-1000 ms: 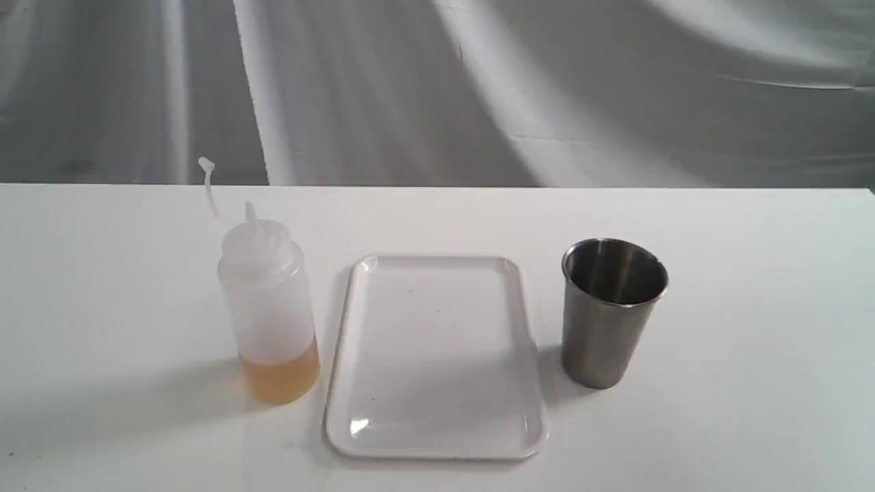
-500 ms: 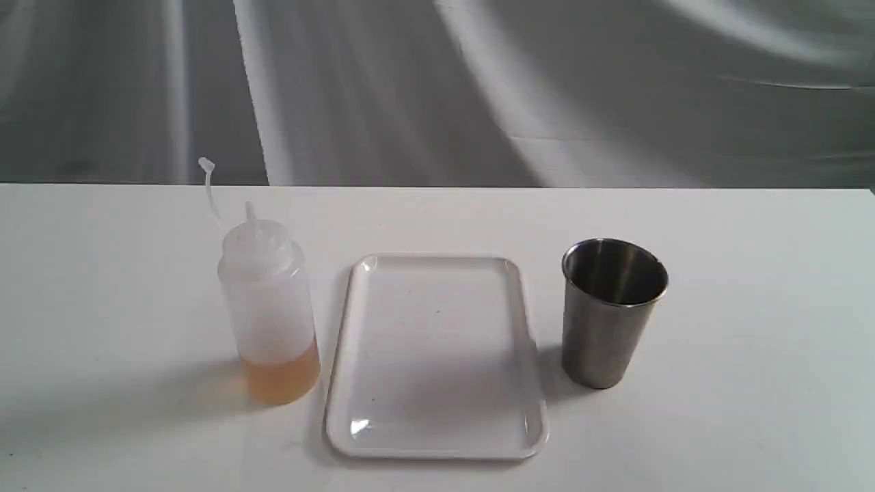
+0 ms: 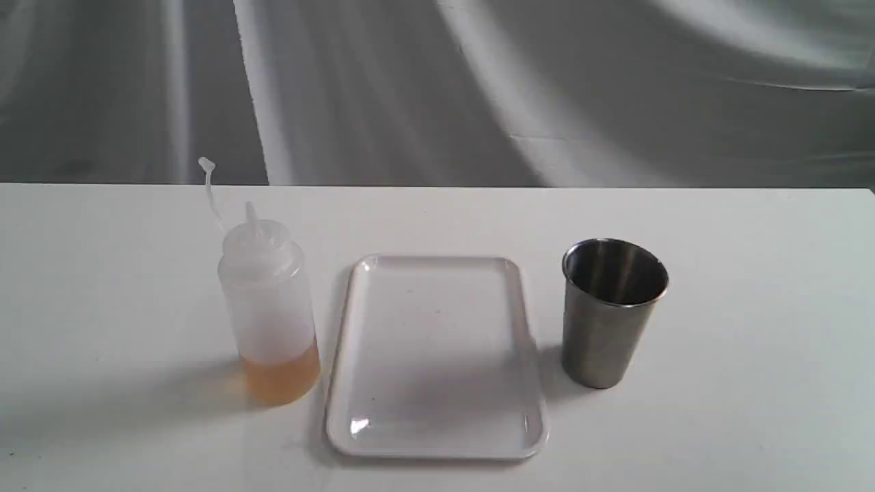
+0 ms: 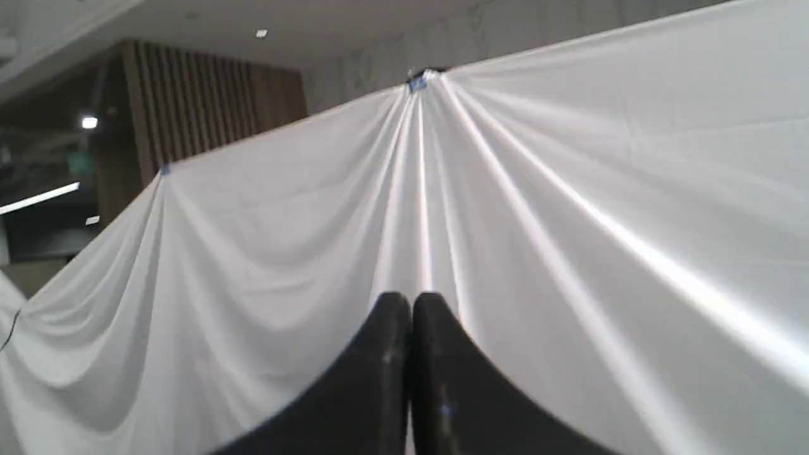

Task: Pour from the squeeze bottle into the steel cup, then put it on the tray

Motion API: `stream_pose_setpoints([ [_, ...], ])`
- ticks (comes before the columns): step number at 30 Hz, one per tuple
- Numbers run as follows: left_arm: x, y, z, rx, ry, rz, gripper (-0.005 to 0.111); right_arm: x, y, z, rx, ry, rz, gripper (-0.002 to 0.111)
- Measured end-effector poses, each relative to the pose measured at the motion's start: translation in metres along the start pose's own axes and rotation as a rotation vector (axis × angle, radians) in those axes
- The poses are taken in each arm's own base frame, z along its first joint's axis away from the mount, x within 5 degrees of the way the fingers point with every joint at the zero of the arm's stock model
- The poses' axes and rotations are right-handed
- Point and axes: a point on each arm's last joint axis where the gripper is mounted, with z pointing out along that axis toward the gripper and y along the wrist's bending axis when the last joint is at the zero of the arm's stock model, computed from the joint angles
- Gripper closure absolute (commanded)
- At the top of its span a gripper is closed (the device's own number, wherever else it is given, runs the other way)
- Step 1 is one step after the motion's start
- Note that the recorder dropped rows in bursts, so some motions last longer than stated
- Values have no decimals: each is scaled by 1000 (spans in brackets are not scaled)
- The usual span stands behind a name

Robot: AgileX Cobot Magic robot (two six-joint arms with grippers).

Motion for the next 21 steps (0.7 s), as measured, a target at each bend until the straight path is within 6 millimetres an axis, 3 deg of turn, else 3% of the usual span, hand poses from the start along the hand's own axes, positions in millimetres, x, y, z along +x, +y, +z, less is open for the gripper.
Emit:
stream_pose_setpoints([
  [8,0,0,0,0,0,0,98,56,43,22,-102,247,-59,108],
  [13,0,0,0,0,0,0,98,79,73,25,-193,326,-50,108],
  [21,0,0,0,0,0,0,98,107,89,34,-220,424,60,108],
])
